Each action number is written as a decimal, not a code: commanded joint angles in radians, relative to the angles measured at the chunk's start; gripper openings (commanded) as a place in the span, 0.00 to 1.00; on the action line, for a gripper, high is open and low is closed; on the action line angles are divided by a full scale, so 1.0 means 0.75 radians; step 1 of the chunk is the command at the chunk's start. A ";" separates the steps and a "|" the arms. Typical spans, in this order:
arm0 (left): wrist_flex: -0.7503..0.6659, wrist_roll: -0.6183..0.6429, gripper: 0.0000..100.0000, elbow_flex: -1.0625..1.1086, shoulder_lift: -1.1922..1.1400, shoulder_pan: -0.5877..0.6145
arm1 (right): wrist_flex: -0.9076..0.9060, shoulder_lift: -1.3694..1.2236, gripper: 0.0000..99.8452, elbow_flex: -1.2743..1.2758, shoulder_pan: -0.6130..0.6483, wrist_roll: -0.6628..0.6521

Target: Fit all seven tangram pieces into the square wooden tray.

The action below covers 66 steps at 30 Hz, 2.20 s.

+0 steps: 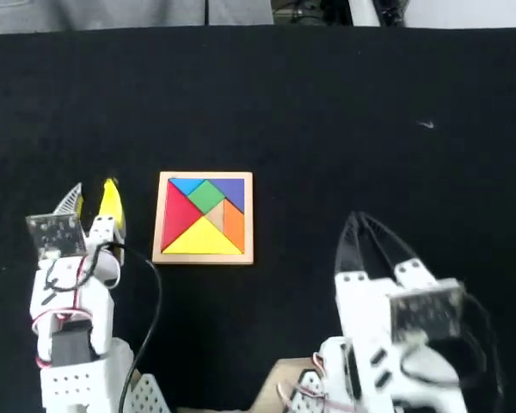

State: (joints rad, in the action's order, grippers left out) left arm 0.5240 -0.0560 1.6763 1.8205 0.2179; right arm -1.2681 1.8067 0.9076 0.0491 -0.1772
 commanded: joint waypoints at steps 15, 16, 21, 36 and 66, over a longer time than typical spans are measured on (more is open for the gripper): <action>0.432 0.057 0.16 0.030 -0.008 -0.015 | 0.855 0.116 0.01 1.028 -0.180 -0.004; 0.481 0.057 0.16 0.030 -0.008 -0.015 | 0.829 0.116 0.01 1.034 -0.178 -0.008; 0.790 0.055 0.16 0.030 -0.002 -0.013 | 0.606 0.116 0.01 1.034 -0.174 -0.004; 1.000 0.068 0.16 0.030 -0.002 -0.017 | -0.045 0.114 0.01 1.036 0.018 -0.004; 1.000 0.065 0.16 0.030 -0.002 -0.005 | -0.047 0.116 0.01 1.036 0.012 -0.006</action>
State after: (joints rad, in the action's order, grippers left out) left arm 1.2681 -0.0161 1.6794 1.8144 0.2163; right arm -1.2973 1.8052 1.6855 0.0537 -0.1788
